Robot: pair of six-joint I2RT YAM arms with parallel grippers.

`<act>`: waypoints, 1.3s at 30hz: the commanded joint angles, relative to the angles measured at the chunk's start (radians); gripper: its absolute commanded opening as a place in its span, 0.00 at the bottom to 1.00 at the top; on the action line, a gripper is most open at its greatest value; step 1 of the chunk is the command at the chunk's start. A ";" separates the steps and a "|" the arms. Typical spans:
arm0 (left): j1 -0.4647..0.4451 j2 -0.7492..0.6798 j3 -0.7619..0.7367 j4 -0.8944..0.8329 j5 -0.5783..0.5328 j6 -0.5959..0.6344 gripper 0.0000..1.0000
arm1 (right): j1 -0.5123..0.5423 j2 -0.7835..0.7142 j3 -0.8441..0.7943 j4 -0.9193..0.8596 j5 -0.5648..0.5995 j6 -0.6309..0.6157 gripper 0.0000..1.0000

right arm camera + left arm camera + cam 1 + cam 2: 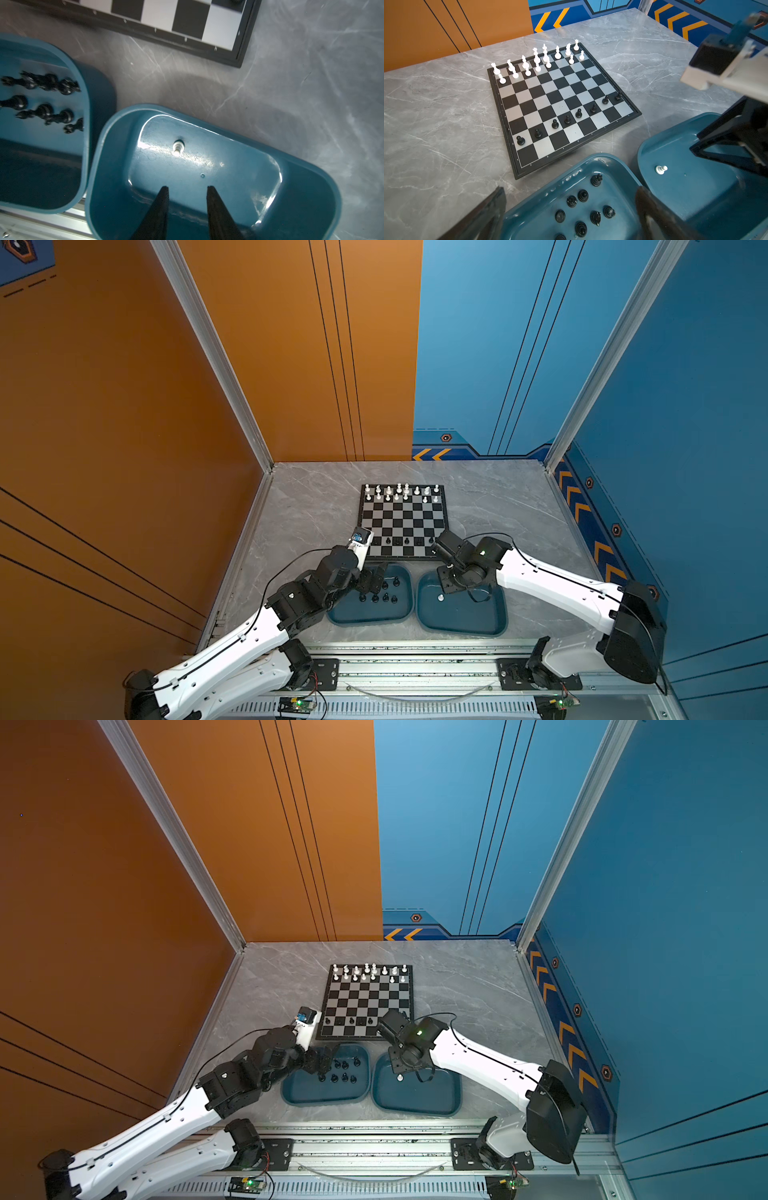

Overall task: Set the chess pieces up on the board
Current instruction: 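Move the right gripper back down into the white pawn tray, then close the right gripper on the last white pawn in the tray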

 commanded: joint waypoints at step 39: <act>-0.010 -0.047 -0.036 -0.079 -0.056 -0.011 0.97 | -0.005 0.225 -0.100 0.221 -0.084 0.081 0.25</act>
